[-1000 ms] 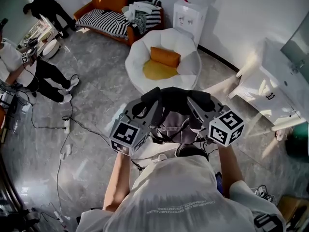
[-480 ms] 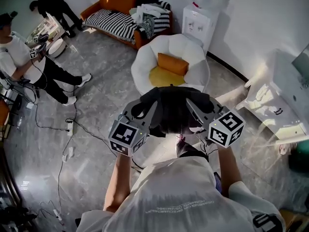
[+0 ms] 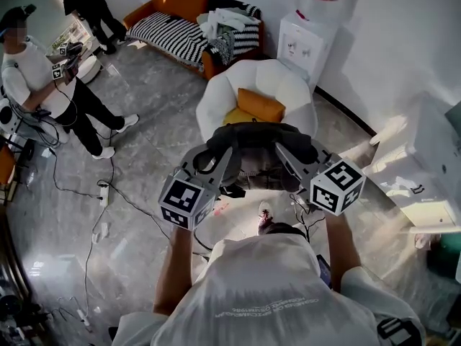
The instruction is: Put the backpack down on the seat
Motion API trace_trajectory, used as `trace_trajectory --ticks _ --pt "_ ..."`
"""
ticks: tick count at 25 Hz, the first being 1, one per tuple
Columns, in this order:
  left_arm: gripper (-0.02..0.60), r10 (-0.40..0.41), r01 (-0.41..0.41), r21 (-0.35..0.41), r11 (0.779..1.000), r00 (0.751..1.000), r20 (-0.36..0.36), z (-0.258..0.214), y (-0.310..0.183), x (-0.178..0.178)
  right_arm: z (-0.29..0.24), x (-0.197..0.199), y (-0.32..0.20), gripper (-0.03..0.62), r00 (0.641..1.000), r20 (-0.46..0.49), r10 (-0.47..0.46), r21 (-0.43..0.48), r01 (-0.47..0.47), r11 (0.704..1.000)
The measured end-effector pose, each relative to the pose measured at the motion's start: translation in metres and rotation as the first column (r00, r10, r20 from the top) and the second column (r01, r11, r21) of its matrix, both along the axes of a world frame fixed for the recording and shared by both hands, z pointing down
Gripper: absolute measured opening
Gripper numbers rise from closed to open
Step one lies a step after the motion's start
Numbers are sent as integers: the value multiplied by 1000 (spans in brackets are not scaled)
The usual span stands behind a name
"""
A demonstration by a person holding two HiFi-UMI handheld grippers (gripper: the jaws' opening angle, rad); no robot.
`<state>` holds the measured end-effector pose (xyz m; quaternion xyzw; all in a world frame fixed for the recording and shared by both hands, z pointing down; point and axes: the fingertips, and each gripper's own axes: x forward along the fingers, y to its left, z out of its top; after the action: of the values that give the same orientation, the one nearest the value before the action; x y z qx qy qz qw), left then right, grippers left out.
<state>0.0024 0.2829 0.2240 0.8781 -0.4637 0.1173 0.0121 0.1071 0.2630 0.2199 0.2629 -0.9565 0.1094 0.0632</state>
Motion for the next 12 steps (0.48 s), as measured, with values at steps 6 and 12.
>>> trace_trajectory --ticks 6,12 --pt "48 -13 13 -33 999 1000 -2 0 -42 6 -1 5 -44 23 1000 -18 -12 -23 12 1000" --pt "51 -30 29 -77 997 1000 -9 16 -89 14 16 13 -94 23 999 -28 -34 -60 33 998"
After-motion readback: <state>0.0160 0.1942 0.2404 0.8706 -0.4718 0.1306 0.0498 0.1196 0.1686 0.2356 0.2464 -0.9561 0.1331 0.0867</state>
